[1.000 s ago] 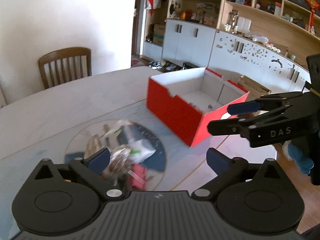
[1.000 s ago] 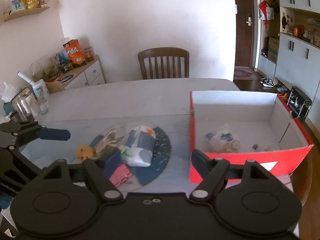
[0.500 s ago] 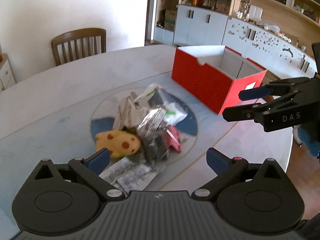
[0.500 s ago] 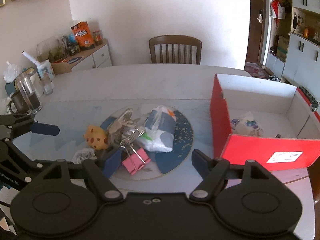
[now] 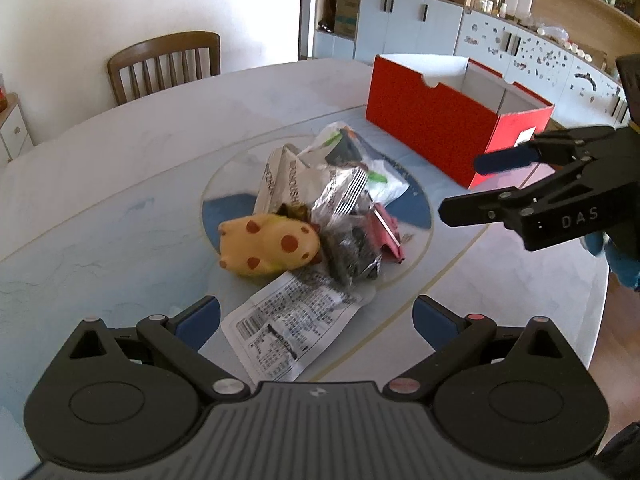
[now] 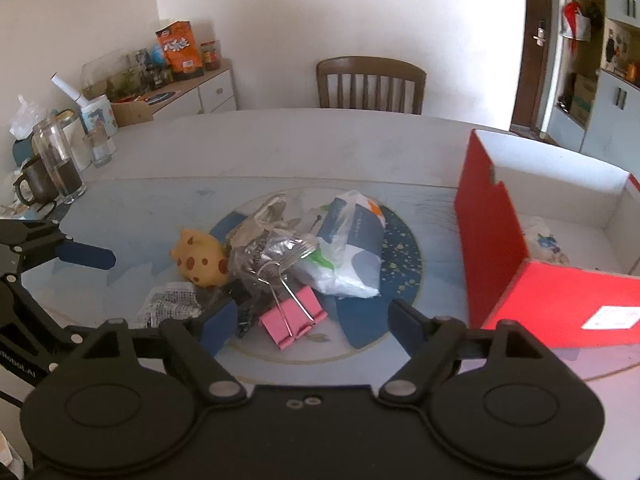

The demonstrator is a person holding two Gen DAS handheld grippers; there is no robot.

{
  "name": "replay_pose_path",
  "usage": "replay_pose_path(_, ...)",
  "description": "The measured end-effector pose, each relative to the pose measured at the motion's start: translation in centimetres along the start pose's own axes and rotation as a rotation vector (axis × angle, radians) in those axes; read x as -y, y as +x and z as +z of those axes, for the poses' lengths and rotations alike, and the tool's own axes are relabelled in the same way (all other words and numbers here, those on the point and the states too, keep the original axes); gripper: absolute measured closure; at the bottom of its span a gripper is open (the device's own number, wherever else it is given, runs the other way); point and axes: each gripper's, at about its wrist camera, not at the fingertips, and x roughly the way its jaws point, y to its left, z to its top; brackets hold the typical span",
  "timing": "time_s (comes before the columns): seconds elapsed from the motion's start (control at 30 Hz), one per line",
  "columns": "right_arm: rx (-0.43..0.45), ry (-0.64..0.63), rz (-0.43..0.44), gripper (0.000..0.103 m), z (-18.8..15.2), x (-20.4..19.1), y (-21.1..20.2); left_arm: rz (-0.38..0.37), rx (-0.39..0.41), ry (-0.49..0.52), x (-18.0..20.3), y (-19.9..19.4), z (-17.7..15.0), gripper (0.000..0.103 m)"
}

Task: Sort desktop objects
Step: 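Grasp the white printed wrapper with left tool while right tool grasps pink binder clip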

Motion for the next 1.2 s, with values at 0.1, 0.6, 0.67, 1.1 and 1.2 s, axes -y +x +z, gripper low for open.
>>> replay_pose_path(0.1,-0.013,-0.062,0.009,0.016,0.0,-0.6,1.2,-0.001,-0.008,0.016,-0.4,0.5,-0.3,0.000)
replay_pose_path(0.6,-0.150,-0.258,0.053,0.015,-0.8,-1.1,6.7,-0.022,-0.059,0.045,-1.5,3.0,-1.2,0.000)
replay_pose_path(0.67,-0.159,-0.270,0.058,0.015,-0.8,-1.1,7.0,-0.022,-0.064,0.055,-1.6,3.2,-1.3,0.000)
replay_pose_path(1.1,-0.174,-0.304,0.093,0.017,-0.8,-1.2,8.6,-0.025,-0.061,0.202,-1.2,5.3,-1.0,0.000)
replay_pose_path(1.2,-0.176,-0.302,0.100,0.017,-0.7,-1.2,8.8,-0.040,-0.053,0.256,-0.7,5.7,-1.0,0.001)
